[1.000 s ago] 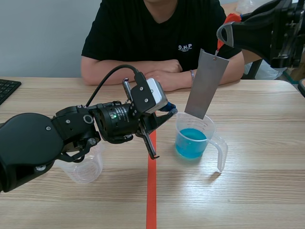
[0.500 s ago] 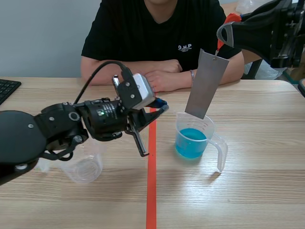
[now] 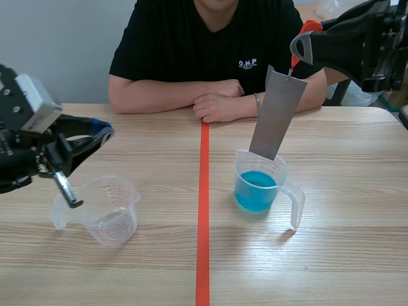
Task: Do the redox reaction experiment.
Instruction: 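Point at the plate with the left hand, then lower the plate into the blue solution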
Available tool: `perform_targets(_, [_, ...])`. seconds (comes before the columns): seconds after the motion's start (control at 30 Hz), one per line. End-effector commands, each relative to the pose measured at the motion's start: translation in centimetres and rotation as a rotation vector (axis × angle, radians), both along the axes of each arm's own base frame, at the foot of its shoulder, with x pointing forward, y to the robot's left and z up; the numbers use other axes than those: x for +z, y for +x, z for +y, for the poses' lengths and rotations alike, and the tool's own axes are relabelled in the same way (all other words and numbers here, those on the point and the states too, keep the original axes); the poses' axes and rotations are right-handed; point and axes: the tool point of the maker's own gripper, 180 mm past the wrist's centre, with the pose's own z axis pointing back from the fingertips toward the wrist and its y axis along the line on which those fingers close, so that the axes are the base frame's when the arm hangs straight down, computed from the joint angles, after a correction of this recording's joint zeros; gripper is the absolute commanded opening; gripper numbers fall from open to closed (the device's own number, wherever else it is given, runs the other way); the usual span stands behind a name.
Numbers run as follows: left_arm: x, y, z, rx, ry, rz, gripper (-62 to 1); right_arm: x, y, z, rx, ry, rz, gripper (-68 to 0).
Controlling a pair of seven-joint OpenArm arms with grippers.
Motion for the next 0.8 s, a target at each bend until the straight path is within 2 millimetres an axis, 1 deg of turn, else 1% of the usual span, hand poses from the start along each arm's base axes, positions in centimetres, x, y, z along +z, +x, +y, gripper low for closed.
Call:
perform_targets(0.0, [-0.1, -0.6, 1.2, 0.044, -0.019, 0.010, -56.0, 1.1, 0.0, 0.2, 0.009, 0.016, -0.026, -66.2])
perform_targets(0.2, [-1.9, -3.7, 6.8, 0.223, 0.036, 0.060, -56.0, 1.1, 0.0, 0.2, 0.009, 0.016, -0.026, -66.2])
perform_targets(0.43, [-4.6, -8.9, 12.2, 0.437, 0.045, 0.183, -56.0, 1.0, 0.0, 0.2, 0.008, 0.008, -0.028, -66.2])
perform_targets(0.63, [-7.4, -14.3, 14.9, 0.599, 0.055, 0.310, -56.0, 0.9, 0.0, 0.2, 0.007, 0.004, -0.029, -66.2])
perform_targets(0.77, [-8.9, -17.4, 15.6, 0.691, 0.049, 0.387, -56.0, 0.3, 0.4, 0.0, -0.009, -0.001, -0.028, -66.2])
